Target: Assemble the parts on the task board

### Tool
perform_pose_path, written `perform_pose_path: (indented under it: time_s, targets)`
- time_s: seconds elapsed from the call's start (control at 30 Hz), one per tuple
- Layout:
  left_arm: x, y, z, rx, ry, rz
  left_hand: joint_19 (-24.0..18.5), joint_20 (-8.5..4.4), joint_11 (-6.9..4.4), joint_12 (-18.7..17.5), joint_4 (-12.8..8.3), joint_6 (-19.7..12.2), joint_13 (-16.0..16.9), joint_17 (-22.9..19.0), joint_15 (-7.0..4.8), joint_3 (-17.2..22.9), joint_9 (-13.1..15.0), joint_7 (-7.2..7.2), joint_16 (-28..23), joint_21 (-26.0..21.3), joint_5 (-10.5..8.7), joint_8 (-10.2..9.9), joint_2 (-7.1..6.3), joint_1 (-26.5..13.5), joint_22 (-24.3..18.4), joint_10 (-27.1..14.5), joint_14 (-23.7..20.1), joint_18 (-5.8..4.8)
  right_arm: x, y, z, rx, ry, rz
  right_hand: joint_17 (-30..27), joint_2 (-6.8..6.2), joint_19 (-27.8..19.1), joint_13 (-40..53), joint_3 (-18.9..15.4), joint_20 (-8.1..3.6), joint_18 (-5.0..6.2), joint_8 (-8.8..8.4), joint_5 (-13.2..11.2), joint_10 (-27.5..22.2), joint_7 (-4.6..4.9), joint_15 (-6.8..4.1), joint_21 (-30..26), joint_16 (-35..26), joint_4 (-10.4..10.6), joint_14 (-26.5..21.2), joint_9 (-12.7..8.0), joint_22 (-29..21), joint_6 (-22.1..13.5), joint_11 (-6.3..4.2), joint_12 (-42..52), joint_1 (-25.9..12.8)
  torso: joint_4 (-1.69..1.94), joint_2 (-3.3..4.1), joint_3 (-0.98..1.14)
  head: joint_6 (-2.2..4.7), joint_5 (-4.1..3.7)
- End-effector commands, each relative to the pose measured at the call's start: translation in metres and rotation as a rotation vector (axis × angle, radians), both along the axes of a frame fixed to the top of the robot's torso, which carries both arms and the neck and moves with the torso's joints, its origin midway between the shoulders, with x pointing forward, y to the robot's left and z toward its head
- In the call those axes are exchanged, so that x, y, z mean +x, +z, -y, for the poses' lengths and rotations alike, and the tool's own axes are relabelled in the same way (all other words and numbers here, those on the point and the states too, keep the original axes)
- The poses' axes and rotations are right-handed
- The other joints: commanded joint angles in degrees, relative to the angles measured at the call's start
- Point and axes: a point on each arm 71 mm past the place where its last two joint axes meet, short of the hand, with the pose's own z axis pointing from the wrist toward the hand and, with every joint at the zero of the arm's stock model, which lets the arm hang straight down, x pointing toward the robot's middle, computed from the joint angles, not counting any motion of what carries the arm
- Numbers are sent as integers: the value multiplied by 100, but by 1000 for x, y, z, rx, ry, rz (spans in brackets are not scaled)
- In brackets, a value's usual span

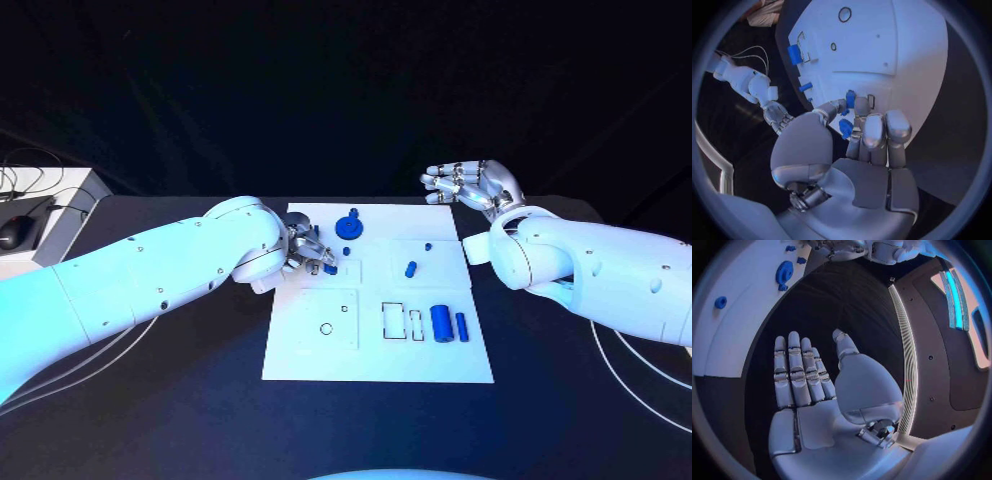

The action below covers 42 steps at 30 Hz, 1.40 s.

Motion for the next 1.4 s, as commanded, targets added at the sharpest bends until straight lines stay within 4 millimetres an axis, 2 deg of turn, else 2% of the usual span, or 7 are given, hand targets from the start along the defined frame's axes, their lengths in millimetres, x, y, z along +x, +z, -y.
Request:
perform_pose_path:
  time_s: [0.03, 0.33, 0.6, 1.0, 1.4]
  targets:
    - [-1, -1, -1, 22, -4, -1, -5, -47, -51, -23, -793, 128, 8, -9, -34, 813, -9, -84, -6, -16, 32, 0, 20, 67, 7, 47, -15, -68, -1, 1, -2, 2, 18, 7, -10, -18, -42, -5, 15, 16, -81, -27, 28, -45, -2, 3, 16, 25, 12, -40, -4, -5, -52, -2, -20, -20, 0, 0, -2, -3, -1]
    - [-1, -1, 1, 22, -7, -1, 2, -51, -52, -29, -779, 135, 9, -10, -35, 824, -1, -84, -2, -20, 31, -4, 6, 79, 17, 56, -14, -70, -1, 1, -1, 2, 19, 7, -10, -18, -46, -6, 16, 18, -81, -27, 30, -48, 0, 4, 34, 24, 13, -41, -4, -31, -53, 0, -21, -16, 1, 1, 3, -14, -4]
    - [-2, -1, 4, 14, -16, -7, 10, -60, -69, -29, -754, 190, 13, -7, -39, 761, 1, -121, 12, -31, 50, -1, -58, 73, 29, 100, -8, -83, -1, 1, -1, 2, 19, 6, -10, -18, -46, -6, 16, 18, -81, -27, 30, -48, 0, 4, 34, 24, 13, -41, -4, -31, -53, 0, -21, -16, 0, 1, 9, -22, -6]
    - [-2, -1, 5, 7, -18, -8, 51, -89, -111, -54, -569, 413, -2, 21, -64, 140, -163, -223, 79, -64, 43, -173, -104, 293, 81, 226, 1, -142, 0, 0, -2, 2, 20, 6, -12, -15, -53, -6, 17, 19, -81, -27, 32, -51, 0, 5, 49, 19, 17, -43, -4, -58, -56, 0, -25, -16, 1, -2, 8, -31, -12]
    - [-2, 0, 5, 3, -16, -3, 62, -104, -137, -26, -421, 516, 37, 14, -78, -152, -83, -272, 97, -90, 21, -226, -131, 346, 109, 216, 2, -160, 0, 0, -2, 2, 20, 6, -12, -15, -53, -6, 17, 19, -81, -27, 32, -51, 0, 5, 49, 19, 17, -43, -4, -58, -56, 0, -25, -16, -1, -4, 6, -36, -19]
